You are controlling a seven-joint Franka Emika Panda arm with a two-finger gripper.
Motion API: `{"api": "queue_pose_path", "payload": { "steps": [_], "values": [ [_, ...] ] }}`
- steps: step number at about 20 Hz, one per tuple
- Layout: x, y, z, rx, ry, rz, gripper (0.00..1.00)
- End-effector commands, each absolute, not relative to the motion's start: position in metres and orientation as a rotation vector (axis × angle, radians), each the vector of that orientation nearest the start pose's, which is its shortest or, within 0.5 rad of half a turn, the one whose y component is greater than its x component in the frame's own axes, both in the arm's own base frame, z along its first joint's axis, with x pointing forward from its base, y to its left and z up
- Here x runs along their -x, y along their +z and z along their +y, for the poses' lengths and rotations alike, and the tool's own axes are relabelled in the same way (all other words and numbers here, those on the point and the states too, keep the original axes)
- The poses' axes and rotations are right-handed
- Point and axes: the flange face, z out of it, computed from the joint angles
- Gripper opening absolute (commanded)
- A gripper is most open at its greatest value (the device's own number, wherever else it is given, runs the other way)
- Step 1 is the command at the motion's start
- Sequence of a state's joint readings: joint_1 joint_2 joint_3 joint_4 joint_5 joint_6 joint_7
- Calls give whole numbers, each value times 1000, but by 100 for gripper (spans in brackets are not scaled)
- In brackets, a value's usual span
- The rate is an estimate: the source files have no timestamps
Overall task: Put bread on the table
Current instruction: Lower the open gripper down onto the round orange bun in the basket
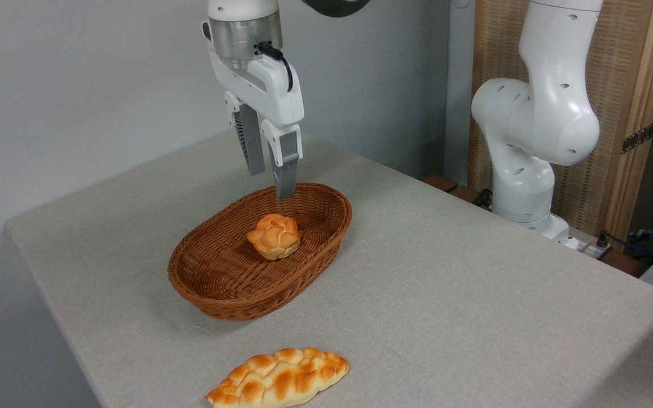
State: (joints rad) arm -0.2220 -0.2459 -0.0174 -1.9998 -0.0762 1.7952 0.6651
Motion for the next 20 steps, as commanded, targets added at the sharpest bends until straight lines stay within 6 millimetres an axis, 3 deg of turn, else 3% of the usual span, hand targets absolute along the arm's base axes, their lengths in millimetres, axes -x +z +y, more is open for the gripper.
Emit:
{"api": "queue_pose_path", "payload": {
  "steps": [1, 8, 14, 20],
  "values": [
    [-466, 568, -122, 2894, -165, 1378, 100],
    [-454, 535, -153, 2836, -204, 1442, 100],
    [-445, 513, -158, 2872, -201, 1448, 100],
    [-425, 475, -184, 2800, -210, 1516, 100]
  ]
}}
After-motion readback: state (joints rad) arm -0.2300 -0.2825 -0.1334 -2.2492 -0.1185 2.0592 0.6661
